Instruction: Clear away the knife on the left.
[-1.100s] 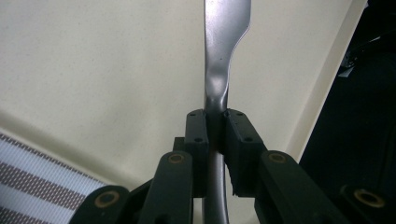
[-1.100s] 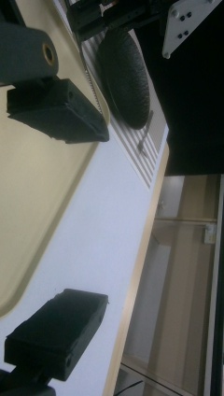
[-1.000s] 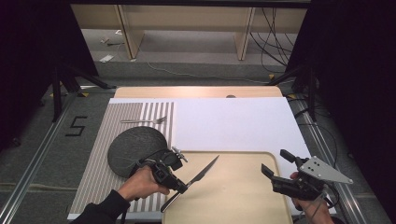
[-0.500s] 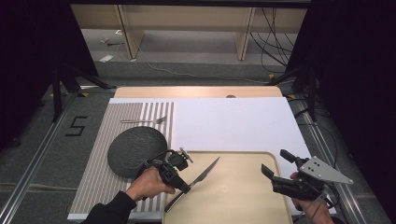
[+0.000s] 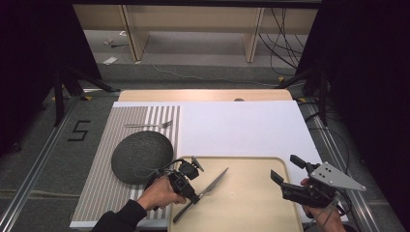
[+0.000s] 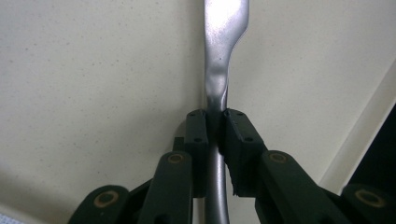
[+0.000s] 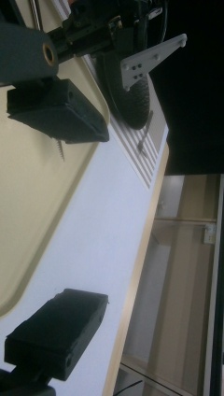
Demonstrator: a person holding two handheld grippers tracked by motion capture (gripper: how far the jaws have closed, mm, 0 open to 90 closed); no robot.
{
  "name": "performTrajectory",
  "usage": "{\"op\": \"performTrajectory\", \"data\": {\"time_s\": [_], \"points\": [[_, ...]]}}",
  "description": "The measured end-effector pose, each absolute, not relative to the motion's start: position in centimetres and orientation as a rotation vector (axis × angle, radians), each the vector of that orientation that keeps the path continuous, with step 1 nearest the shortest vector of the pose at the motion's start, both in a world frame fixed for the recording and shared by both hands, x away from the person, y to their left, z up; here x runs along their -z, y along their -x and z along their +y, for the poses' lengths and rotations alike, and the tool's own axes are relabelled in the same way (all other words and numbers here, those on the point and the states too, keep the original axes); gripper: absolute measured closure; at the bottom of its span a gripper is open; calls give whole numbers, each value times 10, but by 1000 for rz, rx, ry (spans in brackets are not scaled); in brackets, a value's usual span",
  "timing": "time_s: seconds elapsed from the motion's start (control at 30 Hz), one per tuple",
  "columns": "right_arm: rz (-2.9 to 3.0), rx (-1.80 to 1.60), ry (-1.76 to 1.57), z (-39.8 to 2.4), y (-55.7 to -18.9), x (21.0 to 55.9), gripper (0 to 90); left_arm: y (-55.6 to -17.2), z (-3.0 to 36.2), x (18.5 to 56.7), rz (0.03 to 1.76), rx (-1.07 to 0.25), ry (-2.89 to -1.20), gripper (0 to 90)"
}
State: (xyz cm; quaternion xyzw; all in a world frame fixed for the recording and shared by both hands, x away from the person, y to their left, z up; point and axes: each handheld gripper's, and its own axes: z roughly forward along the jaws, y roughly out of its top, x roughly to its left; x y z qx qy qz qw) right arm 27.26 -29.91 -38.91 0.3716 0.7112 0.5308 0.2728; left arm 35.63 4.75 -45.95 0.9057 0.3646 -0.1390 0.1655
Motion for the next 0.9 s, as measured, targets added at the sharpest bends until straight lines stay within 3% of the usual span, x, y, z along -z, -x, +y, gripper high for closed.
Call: {"op": "performTrajectory", "data": {"time_s": [0.27,0.43,0.57,0.77,0.9], "points": [[1918,-1428,-996,-299,-273,389,189,-351,46,459,1021,325,-2588,779],[1918,-1433,-999,-298,-273,390,189,-348,48,454,967,295,-2567,668],[1917,-1430,-1000,-299,-273,389,190,-345,51,444,900,218,-2517,524],[1916,-1431,-997,-299,-272,389,190,-343,48,436,855,172,-2464,423],[1917,-1431,-1001,-299,-272,389,190,-341,43,436,800,159,-2475,522]]}}
